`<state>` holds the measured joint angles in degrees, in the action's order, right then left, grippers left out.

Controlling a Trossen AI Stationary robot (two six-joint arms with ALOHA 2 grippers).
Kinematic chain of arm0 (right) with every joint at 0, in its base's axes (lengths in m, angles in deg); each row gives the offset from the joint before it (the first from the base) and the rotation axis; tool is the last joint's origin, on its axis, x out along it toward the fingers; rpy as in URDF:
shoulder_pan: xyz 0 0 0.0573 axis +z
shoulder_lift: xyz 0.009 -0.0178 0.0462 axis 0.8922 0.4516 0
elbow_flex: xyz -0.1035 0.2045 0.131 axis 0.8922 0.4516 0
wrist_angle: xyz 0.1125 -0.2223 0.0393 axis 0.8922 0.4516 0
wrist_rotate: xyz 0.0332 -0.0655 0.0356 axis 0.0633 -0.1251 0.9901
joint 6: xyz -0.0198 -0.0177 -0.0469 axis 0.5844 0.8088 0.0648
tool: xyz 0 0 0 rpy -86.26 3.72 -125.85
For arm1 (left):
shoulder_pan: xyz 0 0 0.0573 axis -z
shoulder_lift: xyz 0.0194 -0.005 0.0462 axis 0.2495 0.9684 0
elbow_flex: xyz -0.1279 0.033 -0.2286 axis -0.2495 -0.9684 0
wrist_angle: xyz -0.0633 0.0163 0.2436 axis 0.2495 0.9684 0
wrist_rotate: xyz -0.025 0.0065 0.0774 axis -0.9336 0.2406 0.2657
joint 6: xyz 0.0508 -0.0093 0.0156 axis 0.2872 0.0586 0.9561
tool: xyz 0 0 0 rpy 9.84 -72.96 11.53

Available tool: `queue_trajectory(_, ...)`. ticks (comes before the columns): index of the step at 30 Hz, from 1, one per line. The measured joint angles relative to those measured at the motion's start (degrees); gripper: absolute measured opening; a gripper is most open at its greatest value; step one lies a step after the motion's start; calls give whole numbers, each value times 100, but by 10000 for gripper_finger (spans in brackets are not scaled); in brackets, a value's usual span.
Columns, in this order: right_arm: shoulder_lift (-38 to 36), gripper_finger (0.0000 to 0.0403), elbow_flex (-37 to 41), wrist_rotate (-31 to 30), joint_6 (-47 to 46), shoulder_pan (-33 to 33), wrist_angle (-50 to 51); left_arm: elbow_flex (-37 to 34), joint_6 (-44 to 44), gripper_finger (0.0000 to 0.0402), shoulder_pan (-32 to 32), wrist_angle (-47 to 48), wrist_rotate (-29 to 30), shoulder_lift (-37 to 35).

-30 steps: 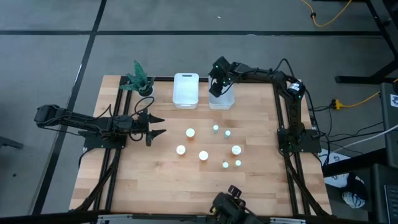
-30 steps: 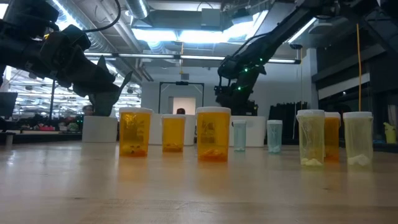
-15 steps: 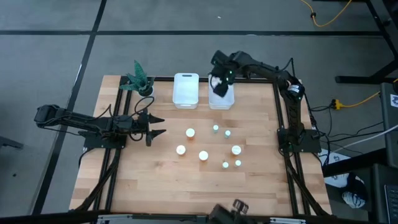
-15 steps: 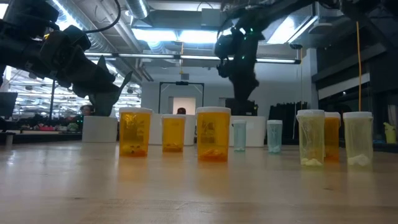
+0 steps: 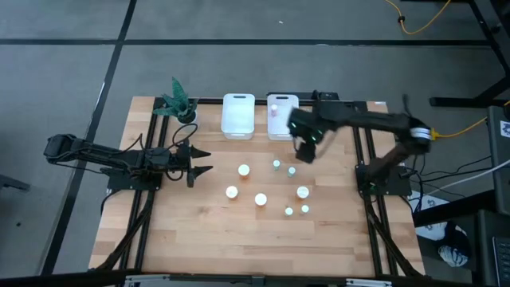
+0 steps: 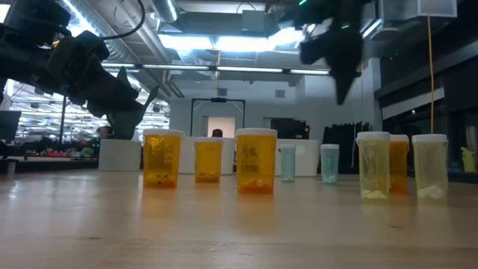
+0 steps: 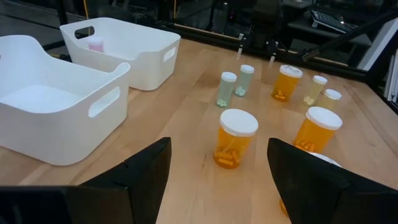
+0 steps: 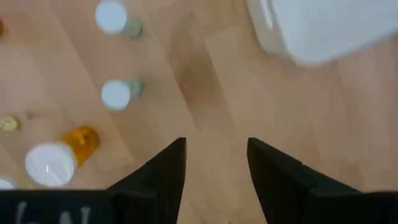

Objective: Pick and place medicine bottles into bin by pill shape (circle, oval)
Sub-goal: Put the small blue pill bottle into the right white bin

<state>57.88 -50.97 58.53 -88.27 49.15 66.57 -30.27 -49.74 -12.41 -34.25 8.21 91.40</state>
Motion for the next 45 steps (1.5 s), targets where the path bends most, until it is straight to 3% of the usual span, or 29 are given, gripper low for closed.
queue_trajectory(4,-1006,171,1102,-243,-645,599,-491,0,0,259,1,0,0,1)
queue_trajectory(8,-1794,171,2081,-241,-708,1025,-1264,0,2,259,0,0,0,1)
queue_trajectory(15,-2392,171,3250,-178,-809,1287,-1939,1,4,259,0,0,0,-1)
queue_trajectory(20,-2396,171,3719,-99,-792,1295,-2658,0,4,259,2,0,-1,1)
queue_trajectory(27,-2318,171,3963,-96,71,1293,-3950,0,4,259,0,0,1,-1)
queue_trajectory(45,-810,171,3975,147,998,1236,-5692,1,4,259,1,0,1,0)
